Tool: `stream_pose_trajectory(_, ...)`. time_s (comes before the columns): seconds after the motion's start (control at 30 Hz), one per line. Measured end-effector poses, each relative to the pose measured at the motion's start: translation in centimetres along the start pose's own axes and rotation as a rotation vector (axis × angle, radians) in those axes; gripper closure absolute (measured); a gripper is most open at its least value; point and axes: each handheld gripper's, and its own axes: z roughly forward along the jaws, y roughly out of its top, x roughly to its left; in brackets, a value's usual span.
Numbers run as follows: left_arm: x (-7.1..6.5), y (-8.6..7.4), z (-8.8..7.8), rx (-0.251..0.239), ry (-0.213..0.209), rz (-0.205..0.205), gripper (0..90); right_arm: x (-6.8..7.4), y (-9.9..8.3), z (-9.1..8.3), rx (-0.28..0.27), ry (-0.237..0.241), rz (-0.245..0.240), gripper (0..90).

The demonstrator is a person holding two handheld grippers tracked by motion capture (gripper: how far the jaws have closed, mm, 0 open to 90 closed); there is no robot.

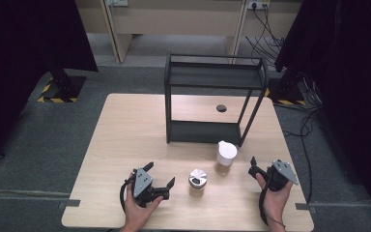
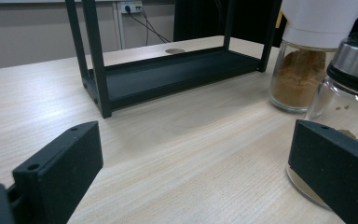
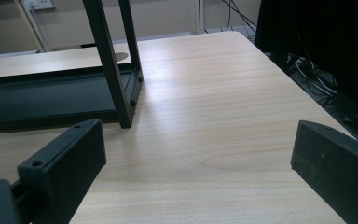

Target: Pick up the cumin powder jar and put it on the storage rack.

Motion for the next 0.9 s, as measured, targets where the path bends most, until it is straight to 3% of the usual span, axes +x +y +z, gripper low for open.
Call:
stream_pose_trajectory(0.07, 0.1, 0.0, 0.0, -0.002, -0.006, 0.005, 2.0, 0.1, 0.0, 0.0, 0.001, -0.001, -0.006, 3.2)
stream_pose_trajectory(0.43, 1.8, -0.1, -0.1, -0.044, -0.179, -0.011, 0.0, 0.3, 0.0, 0.0, 0.001, -0.005, -0.019, 3.2)
stream_pose_trajectory(0.77, 2.1, 0.0, 0.0, -0.049, -0.231, 0.000, 0.0, 0.3, 0.1, 0.0, 0.005, -0.004, -0.025, 3.2)
stream_pose_trajectory(0.9, 1.6, 0.1, 0.4, -0.053, -0.255, 0.006, 0.0, 0.3, 0.1, 0.0, 0.005, -0.005, -0.025, 3.2)
